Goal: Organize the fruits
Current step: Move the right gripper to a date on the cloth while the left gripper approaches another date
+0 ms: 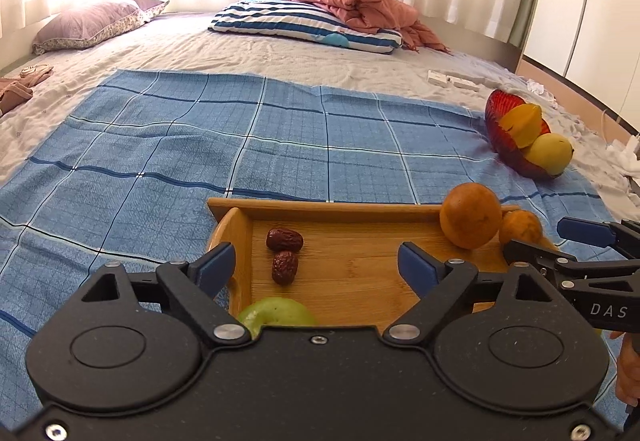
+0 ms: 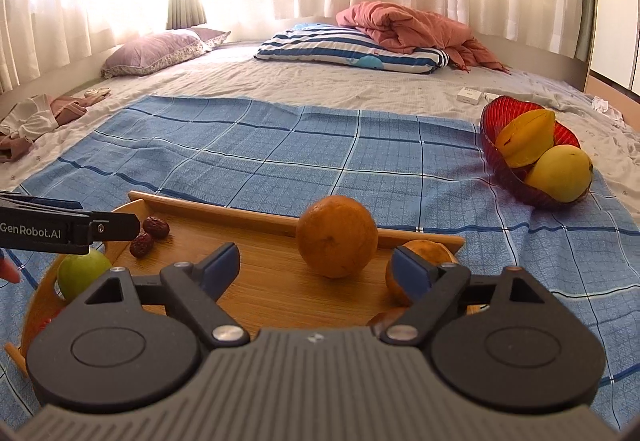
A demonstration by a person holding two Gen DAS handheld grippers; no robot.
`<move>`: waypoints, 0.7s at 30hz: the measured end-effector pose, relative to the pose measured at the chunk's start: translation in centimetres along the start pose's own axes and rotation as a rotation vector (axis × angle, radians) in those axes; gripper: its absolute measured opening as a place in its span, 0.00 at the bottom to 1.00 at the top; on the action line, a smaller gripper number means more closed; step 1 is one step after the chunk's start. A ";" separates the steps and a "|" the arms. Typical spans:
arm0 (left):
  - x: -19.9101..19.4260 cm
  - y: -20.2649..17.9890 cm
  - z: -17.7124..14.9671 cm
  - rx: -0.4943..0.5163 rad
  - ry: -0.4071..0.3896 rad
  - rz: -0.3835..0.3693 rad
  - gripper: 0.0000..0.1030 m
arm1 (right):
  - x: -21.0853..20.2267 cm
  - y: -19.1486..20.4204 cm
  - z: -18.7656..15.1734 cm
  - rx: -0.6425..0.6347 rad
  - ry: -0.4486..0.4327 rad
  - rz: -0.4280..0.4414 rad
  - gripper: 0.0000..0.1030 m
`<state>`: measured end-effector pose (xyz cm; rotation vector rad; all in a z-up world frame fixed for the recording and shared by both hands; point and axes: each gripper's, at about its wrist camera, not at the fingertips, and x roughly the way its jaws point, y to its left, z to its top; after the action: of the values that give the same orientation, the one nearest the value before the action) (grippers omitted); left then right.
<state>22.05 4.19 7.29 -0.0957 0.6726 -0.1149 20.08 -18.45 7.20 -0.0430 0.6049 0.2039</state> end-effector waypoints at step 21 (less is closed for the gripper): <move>-7.3 -2.2 -6.6 0.062 -0.144 -0.031 0.97 | -6.8 1.6 -5.7 0.028 -0.138 -0.017 0.94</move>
<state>12.13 2.69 6.94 -0.0540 0.5232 -0.1577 11.05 -18.71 6.40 -0.0073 0.4700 0.1806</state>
